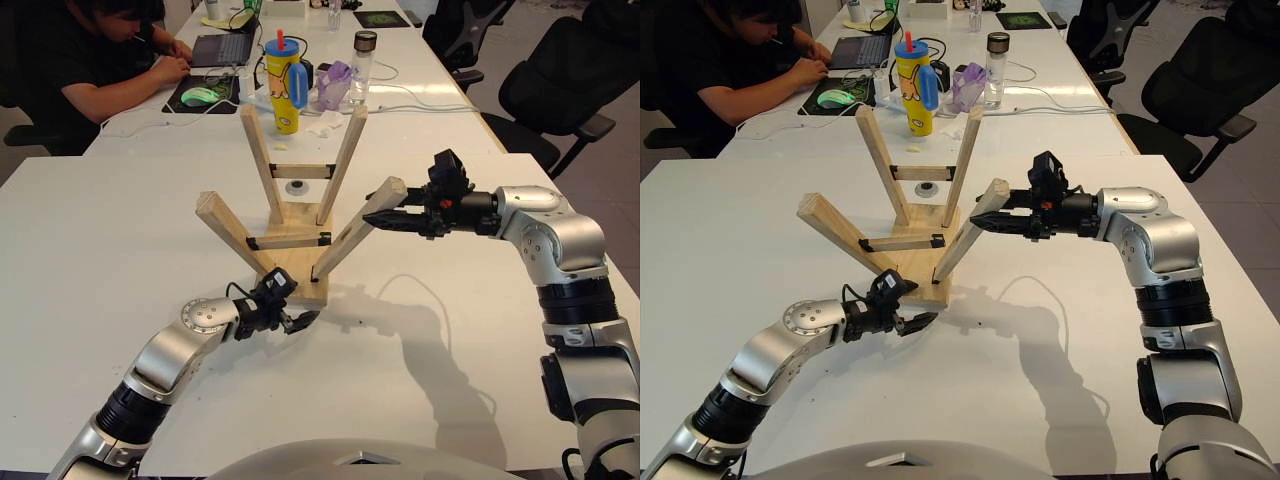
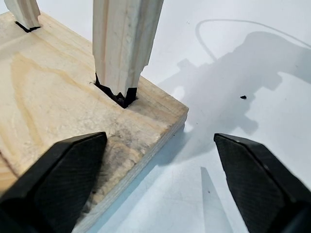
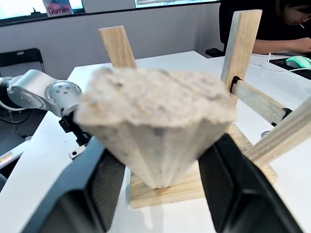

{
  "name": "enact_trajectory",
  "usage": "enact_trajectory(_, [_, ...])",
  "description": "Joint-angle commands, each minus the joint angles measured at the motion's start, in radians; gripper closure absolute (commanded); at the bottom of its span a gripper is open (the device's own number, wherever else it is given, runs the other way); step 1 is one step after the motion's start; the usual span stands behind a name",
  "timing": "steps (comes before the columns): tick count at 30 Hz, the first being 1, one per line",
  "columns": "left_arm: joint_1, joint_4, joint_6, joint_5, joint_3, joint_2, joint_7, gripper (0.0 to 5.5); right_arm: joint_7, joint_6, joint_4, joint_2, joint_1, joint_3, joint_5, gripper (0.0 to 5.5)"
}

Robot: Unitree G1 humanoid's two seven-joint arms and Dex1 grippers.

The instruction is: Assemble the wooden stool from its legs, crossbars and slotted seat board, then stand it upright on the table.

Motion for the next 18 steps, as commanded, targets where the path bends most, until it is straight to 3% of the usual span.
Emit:
enact_trajectory(1, [0.033,0.048,0.045,0.025,-0.027,-0.008,-0.002,1.39,-0.017,0.003,-0.015,-0.010,0.000,0.071,-0.088,3.41])
enact_trajectory(11, [0.044,0.055,0.046,0.034,-0.022,-0.040,0.007,1.39,-0.056,0.041,-0.130,0.011,0.043,0.164,-0.095,3.45])
enact_trajectory(18, [0.045,0.064,0.046,0.043,-0.025,-0.048,0.001,1.39,-0.089,0.022,-0.059,0.045,-0.003,0.209,-0.143,3.45])
